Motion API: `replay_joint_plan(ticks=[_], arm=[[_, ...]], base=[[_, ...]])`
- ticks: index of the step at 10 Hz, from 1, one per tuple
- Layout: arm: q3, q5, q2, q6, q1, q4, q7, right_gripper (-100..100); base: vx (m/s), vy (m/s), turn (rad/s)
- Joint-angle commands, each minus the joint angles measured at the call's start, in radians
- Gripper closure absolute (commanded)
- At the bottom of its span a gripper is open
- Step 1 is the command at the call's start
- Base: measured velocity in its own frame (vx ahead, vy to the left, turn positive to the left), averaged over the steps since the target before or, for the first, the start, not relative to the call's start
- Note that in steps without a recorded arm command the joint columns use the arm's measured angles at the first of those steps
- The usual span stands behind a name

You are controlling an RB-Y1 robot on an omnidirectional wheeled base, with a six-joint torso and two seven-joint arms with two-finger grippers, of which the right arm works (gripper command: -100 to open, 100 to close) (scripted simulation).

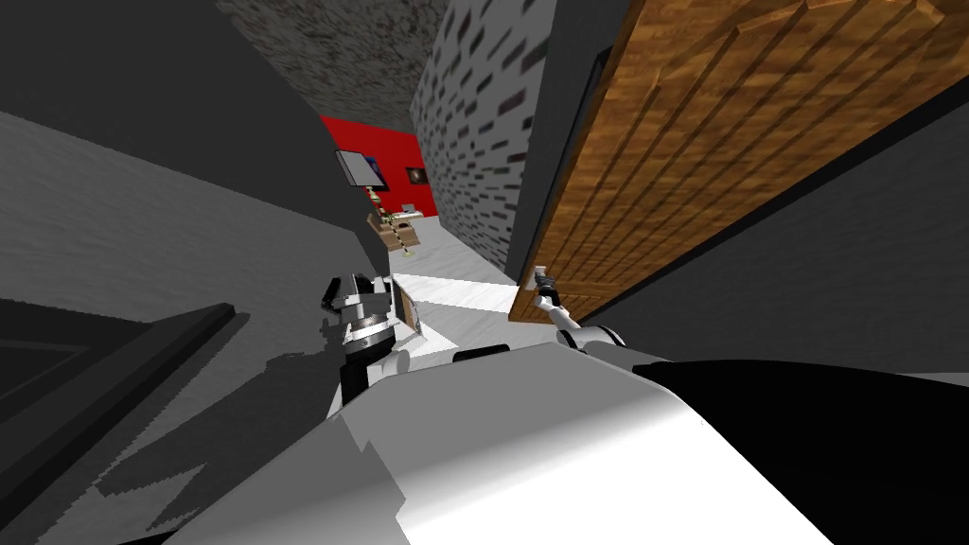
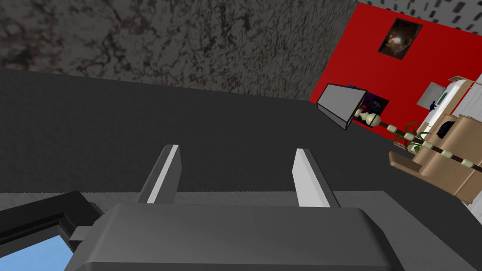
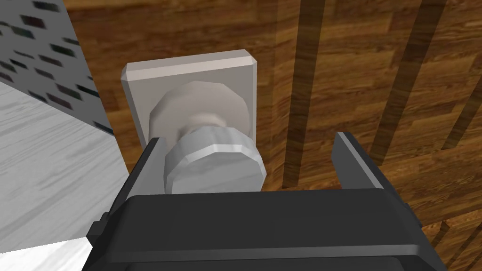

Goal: Pull the door open

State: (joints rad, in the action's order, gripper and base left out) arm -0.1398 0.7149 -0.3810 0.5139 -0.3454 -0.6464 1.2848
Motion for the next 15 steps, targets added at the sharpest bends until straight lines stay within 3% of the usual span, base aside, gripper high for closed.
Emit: replay_joint_plan(ticks=[1, 15], arm=[[-0.007, 0.002, -0.019, 0.012, -0.001, 0.02, 0.005, 100], [-0.001, 0.003, -0.015, 0.013, -0.006, 0.022, 0.003, 100]], base=[[-0.163, -0.014, 0.028], [-0.117, -0.027, 0.034]])
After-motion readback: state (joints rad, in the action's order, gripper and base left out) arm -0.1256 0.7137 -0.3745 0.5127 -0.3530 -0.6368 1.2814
